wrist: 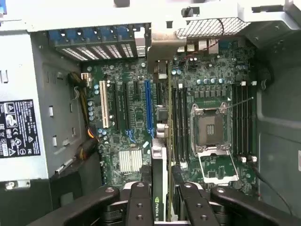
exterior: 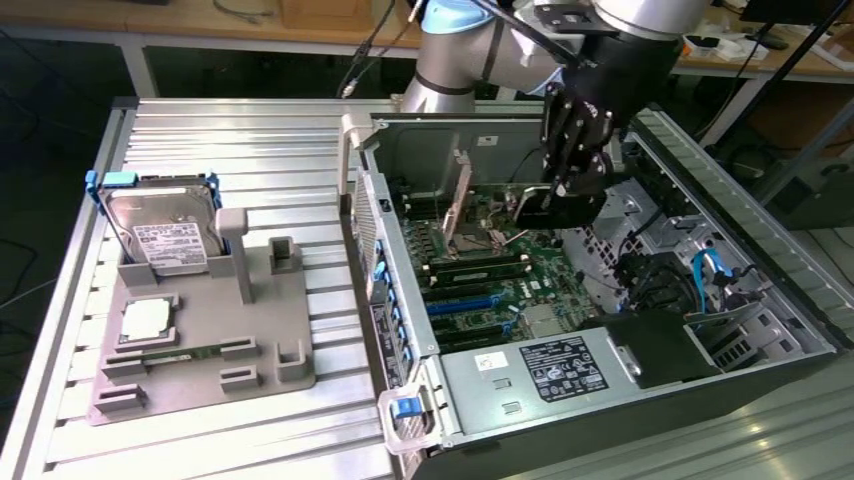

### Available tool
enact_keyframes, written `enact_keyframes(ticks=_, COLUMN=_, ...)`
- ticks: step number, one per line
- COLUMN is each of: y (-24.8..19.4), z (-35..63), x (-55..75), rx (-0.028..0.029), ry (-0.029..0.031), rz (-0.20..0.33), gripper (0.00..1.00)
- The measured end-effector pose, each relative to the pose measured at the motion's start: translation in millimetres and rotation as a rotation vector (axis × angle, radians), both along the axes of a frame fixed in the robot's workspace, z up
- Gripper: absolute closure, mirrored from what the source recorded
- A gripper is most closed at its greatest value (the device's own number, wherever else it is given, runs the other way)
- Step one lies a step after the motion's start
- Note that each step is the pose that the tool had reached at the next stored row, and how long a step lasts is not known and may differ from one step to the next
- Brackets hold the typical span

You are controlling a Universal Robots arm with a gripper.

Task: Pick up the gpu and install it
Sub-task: 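Insert the gpu into the slot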

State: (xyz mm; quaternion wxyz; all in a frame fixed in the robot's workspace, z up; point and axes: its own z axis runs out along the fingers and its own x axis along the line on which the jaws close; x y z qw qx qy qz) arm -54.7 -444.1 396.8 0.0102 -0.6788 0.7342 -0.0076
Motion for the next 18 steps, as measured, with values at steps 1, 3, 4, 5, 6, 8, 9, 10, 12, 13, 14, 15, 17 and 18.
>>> enact_keyframes(ticks=1, y=-2.4, z=-19.0, x=-0.7, rx=0.0000, ry=-0.0033, rz=-0.029, gripper=0.73)
enact_keyframes(ticks=3, y=-3.9, z=-32.6, x=-1.4, rx=0.0000, ry=-0.0068, rz=-0.033, gripper=0.73)
enact_keyframes(ticks=4, y=-4.0, z=-46.2, x=-1.7, rx=0.0000, ry=-0.0069, rz=-0.033, gripper=0.73)
enact_keyframes(ticks=5, y=-4.1, z=-50.4, x=-8.7, rx=-0.0011, ry=-0.0167, rz=-0.033, gripper=0.73)
enact_keyframes(ticks=6, y=-4.1, z=-50.7, x=-10.8, rx=-0.0009, ry=-0.0183, rz=-0.033, gripper=0.73)
enact_keyframes(ticks=8, y=-4.6, z=-51.5, x=-11.5, rx=-0.0009, ry=-0.0187, rz=-0.033, gripper=0.73)
enact_keyframes(ticks=9, y=-5.8, z=-52.1, x=-11.5, rx=-0.0010, ry=-0.0187, rz=-0.033, gripper=0.73)
enact_keyframes(ticks=10, y=-7.0, z=-53.0, x=-11.5, rx=-0.0008, ry=-0.0188, rz=-0.033, gripper=0.73)
enact_keyframes(ticks=12, y=-9.8, z=-54.5, x=-11.5, rx=-0.0005, ry=-0.0188, rz=-0.033, gripper=0.73)
enact_keyframes(ticks=13, y=-11.2, z=-55.3, x=-11.5, rx=-0.0003, ry=-0.0188, rz=-0.033, gripper=0.73)
enact_keyframes(ticks=14, y=-12.7, z=-56.2, x=-11.5, rx=-0.0002, ry=-0.0188, rz=-0.033, gripper=0.73)
enact_keyframes(ticks=15, y=-13.8, z=-56.9, x=-11.5, rx=-0.0001, ry=-0.0188, rz=-0.033, gripper=0.73)
enact_keyframes(ticks=17, y=-15.0, z=-58.6, x=-12.5, rx=0.0001, ry=-0.0191, rz=-0.033, gripper=0.73)
enact_keyframes(ticks=18, y=-15.1, z=-59.3, x=-13.4, rx=0.0001, ry=-0.0196, rz=-0.033, gripper=0.73)
